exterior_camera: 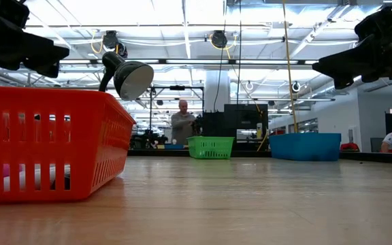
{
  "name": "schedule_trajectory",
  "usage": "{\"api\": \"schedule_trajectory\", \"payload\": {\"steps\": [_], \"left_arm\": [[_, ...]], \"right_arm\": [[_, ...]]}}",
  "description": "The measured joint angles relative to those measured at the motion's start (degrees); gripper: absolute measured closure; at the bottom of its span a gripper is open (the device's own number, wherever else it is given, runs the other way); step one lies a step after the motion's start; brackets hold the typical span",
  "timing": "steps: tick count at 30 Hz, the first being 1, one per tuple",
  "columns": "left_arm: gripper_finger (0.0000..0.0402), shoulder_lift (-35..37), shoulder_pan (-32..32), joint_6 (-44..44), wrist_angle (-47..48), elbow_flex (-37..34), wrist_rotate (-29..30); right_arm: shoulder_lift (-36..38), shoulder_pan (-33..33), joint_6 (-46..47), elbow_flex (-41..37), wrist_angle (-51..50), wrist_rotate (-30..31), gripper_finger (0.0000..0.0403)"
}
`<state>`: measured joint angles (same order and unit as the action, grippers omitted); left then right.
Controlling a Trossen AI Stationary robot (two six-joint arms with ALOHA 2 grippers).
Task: Pick & Place Markers
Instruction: Return to Home Position
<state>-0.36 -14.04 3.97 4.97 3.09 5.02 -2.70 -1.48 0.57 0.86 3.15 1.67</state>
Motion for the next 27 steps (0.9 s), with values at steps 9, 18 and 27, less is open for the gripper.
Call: {"api": "schedule_trajectory", "payload": {"steps": [9,18,27], "left_arm": [[0.0243,0.00,0.00,-2.49,0.00,0.00,0.04],[0.0243,0.00,0.00,-1.14,-0.48,-0.02,1.64],[0.0243,0.00,0.00,0.02,-0.25,-0.02,1.65]], "right_arm": [[0.00,0.00,-1.21,0.00,0.01,0.00,0.0307],[0.01,0.00,-1.23,0.00,0.00,0.00,0.0307],[0.02,0.00,-1.23,0.00,0.01,-0.02,0.0307]]}}
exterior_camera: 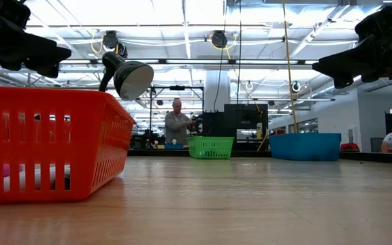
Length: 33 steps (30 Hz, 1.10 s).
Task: Pick & Place Markers
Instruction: Return to Home Position
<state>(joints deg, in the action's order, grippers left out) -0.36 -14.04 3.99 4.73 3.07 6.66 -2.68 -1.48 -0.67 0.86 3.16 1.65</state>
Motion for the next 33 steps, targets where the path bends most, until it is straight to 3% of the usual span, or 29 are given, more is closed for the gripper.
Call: {"api": "schedule_trajectory", "payload": {"steps": [8,14,33], "left_arm": [[0.0243,0.00,0.00,0.22,-0.03,0.00,-0.01],[0.0243,0.00,0.00,7.79,-0.11,0.00,0.01],[0.0243,0.00,0.00,5.88,-0.21,0.00,-0.05]], "right_arm": [[0.00,0.00,0.02,0.00,0.00,0.00,0.0307],[0.00,0.00,0.39,0.00,0.00,-0.02,0.0307],[0.00,0.00,0.41,0.02,0.00,-0.02,0.0307]]}}
